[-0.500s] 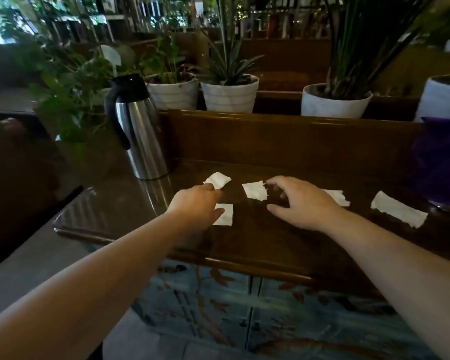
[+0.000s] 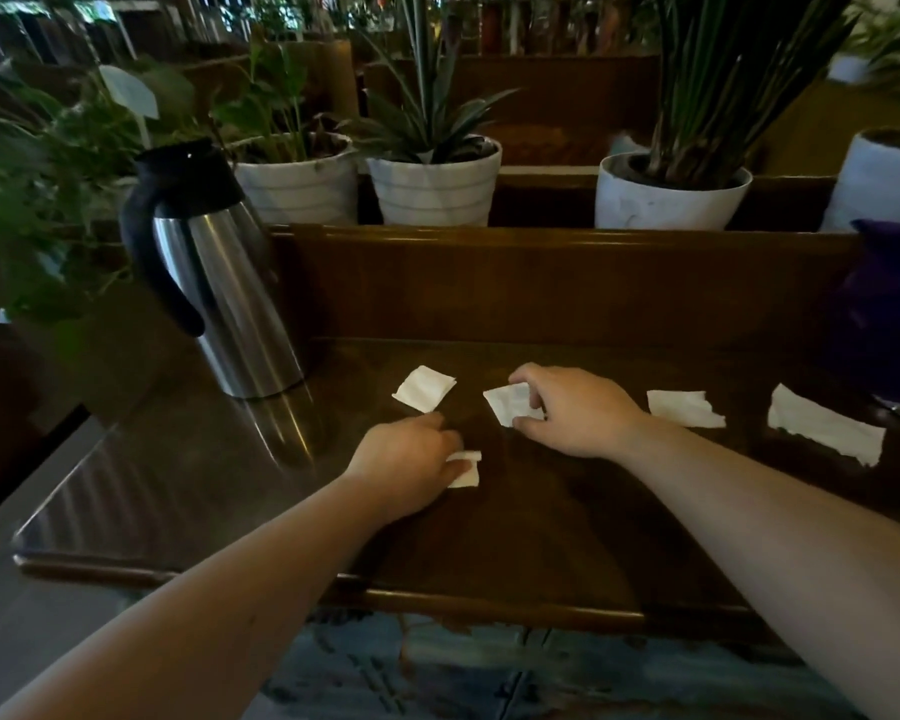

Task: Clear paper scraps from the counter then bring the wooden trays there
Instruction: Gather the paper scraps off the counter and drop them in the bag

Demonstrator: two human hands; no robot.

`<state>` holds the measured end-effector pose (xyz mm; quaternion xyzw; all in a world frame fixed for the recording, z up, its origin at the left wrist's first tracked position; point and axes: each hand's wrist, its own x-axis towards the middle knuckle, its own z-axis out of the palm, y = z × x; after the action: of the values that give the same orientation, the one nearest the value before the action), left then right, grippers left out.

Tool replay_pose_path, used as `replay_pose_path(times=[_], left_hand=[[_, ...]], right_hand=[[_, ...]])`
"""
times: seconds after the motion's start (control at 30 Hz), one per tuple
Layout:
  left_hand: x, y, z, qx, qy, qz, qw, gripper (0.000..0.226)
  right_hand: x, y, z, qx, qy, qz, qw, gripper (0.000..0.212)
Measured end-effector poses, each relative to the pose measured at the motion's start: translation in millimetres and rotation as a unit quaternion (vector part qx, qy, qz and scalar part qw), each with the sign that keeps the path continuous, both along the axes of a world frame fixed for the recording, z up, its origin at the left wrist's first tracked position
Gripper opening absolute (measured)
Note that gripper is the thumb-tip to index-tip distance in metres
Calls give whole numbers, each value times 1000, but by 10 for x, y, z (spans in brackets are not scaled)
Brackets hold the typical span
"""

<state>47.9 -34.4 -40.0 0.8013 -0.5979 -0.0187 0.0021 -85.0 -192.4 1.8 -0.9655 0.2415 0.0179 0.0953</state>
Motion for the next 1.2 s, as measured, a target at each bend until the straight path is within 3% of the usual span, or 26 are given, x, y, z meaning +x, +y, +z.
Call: replay_pose_path(times=[0.23, 0.43, 0.53, 0.9, 1.1, 1.2], left_hand=[[-55, -62, 50, -41, -23, -33, 998, 37], [158, -181, 306, -55, -46, 32, 997, 34], [389, -347, 394, -62, -52, 69, 994, 34], [665, -599, 169, 10, -69, 61, 996, 42], [643, -566, 98, 55, -63, 78, 993, 61], [593, -567, 113, 55, -78, 71, 993, 53]], right_hand=[[280, -257, -56, -43, 52, 40, 997, 50], [391, -403, -122, -30, 52, 83, 995, 19], [347, -444, -124, -29, 54, 112, 992, 18], [41, -627, 85, -28, 42, 141, 989, 18], [-22, -621, 23, -21, 42, 140, 989, 19], [-74, -613, 7, -11, 43, 142, 989, 20]])
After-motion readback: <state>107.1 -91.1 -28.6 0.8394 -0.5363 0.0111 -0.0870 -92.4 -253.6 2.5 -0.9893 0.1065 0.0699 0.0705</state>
